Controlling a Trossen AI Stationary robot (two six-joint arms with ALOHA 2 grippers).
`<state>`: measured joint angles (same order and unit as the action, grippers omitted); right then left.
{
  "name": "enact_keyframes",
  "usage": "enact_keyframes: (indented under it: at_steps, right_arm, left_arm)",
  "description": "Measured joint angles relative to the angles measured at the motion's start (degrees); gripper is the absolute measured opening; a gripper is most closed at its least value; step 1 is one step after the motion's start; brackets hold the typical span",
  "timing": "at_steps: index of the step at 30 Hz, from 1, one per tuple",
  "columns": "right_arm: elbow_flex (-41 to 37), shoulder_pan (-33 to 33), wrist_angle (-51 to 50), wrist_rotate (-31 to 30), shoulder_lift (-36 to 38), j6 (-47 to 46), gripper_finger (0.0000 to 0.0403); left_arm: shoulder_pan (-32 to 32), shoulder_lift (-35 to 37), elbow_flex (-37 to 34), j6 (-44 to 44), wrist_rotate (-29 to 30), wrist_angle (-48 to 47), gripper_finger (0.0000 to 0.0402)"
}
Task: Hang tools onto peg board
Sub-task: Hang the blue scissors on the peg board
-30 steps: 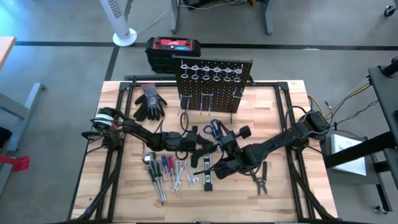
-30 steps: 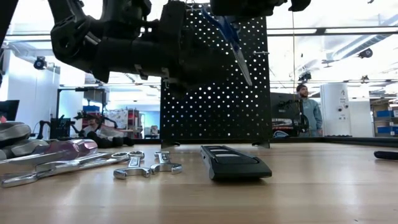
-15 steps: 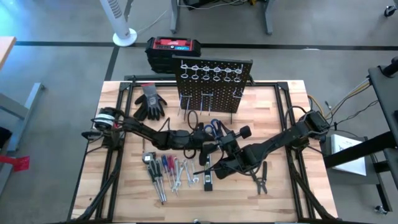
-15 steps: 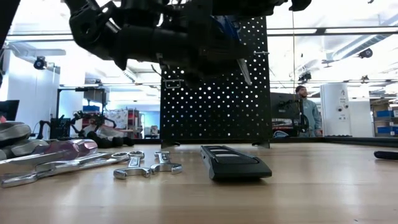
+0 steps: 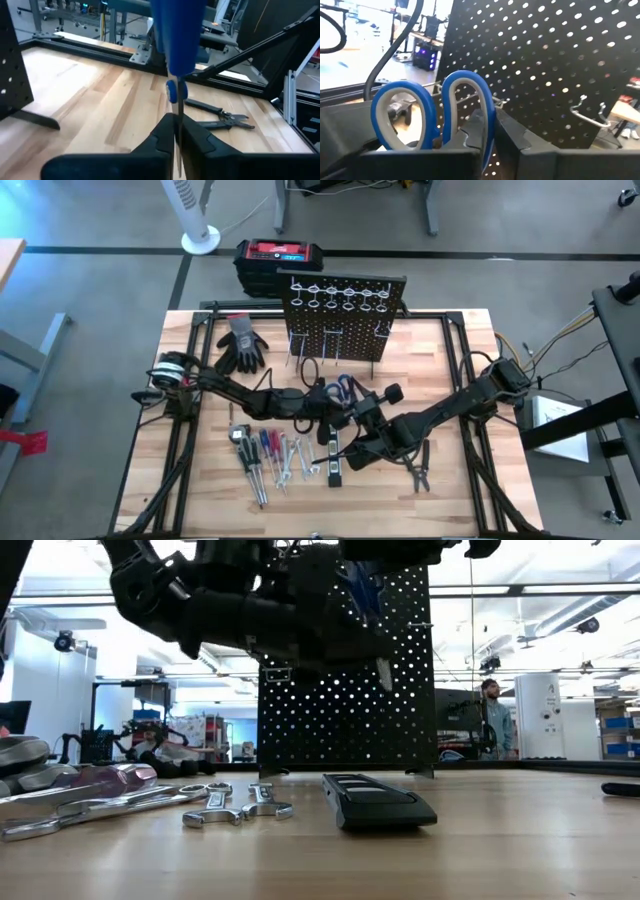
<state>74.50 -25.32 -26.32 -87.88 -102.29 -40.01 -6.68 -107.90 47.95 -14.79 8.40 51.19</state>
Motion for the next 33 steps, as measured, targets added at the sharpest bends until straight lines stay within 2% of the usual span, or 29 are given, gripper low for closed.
enact_keyframes:
  at_steps: [4,8,12,18,23,33]
  right_arm:
    - [0.0,-1.4,-0.5,1.9,1.6,0.1,0.0077]
    - [0.0,-3.8,-2.8,0.5,4.6,0.2,0.0114]
    - [0.0,-5.6,-5.5,0.4,7.3,0.1,0.0140]
    - [0.0,-5.8,-7.9,-0.8,9.3,0.0,0.0159]
    - [0.0,-5.8,-8.1,-0.7,9.2,0.0,0.0158]
    - [-0.1,-5.4,-8.2,-0.7,8.9,-0.1,0.0160]
  left_arm:
    - [0.3,0.1,-5.5,-2.9,-0.6,5.0,0.0001]
    - [0.8,0.5,-14.3,-7.2,-1.4,14.1,0.0001]
    - [2.0,2.6,-21.4,-3.4,-6.8,21.0,0.0001]
    - [4.9,6.4,-27.7,0.2,-8.4,17.9,0.0000]
    - [9.4,9.6,-32.7,1.8,-10.6,17.9,0.0000]
    - [20.3,11.1,-33.7,6.6,-27.5,17.8,0.0000]
